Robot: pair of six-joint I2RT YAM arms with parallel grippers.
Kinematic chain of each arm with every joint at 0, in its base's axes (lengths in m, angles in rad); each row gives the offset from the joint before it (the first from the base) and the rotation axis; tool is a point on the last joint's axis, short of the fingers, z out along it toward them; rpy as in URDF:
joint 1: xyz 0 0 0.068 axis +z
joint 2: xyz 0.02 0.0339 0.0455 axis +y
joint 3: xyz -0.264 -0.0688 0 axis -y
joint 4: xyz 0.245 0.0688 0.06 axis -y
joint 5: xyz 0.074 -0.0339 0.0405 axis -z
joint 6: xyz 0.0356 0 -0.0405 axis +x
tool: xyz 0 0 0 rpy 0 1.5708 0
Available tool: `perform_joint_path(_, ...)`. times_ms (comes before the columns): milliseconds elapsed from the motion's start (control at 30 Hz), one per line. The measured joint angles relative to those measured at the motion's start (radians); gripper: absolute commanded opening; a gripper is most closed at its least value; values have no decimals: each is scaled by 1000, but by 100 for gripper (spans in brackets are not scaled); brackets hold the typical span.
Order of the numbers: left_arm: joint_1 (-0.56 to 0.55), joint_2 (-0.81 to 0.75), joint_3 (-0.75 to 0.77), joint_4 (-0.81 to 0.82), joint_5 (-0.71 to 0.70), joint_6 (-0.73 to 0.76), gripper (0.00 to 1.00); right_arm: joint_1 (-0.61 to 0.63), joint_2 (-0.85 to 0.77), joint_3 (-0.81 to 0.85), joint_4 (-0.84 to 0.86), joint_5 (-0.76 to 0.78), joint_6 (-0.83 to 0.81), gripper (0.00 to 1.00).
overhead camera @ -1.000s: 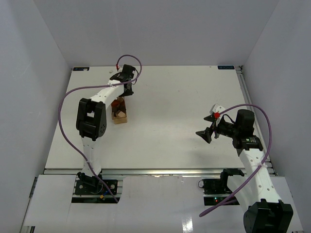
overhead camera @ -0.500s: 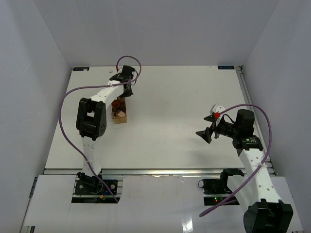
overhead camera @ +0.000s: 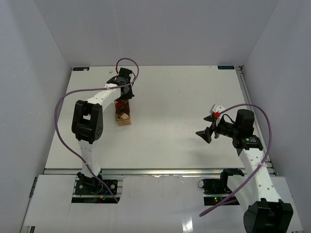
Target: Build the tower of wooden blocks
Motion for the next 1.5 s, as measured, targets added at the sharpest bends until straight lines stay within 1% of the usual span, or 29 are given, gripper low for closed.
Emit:
perform_joint_path(133,-8,-56,-32,12,125,-35,0,0,9,0,0,-7,0,90)
perform_joint_path(267,-41,-92,-38,36,230,-79,0,0,27,0,0,-24,6,90)
perform_joint_path(367,-76,-96,-38,61,285,-108,0,0,46,0,0,-38,12,90)
perform_joint_path(500,-128,-97,-38,80,336,-148,0,0,84,0,29,-54,70,91)
perform_joint_path(567,-160,-94,-36,86,350,-170,0,0,104,-1,57,-53,132,92)
perform_joint_path(700,-207,-72,-20,104,368,-207,0,0,138,-4,157,-8,306,93)
perform_joint_path(800,-237,-37,7,128,382,-241,0,0,159,-11,237,35,434,90)
perform_joint_path(900,-268,7,42,147,395,-281,0,15,182,-12,298,114,557,90)
perform_joint_path(1000,-294,53,82,168,405,-318,0,63,213,-8,319,204,647,90)
perform_joint_path(1133,-326,107,135,200,424,-363,0,126,272,19,319,292,731,90)
perform_joint_path(1233,-344,140,173,218,441,-392,0,155,346,66,315,340,783,90)
perform_joint_path(1367,-361,157,191,238,456,-415,0,173,473,138,311,381,830,90)
perform_joint_path(1500,-369,157,191,248,470,-425,0,175,563,170,306,389,867,90)
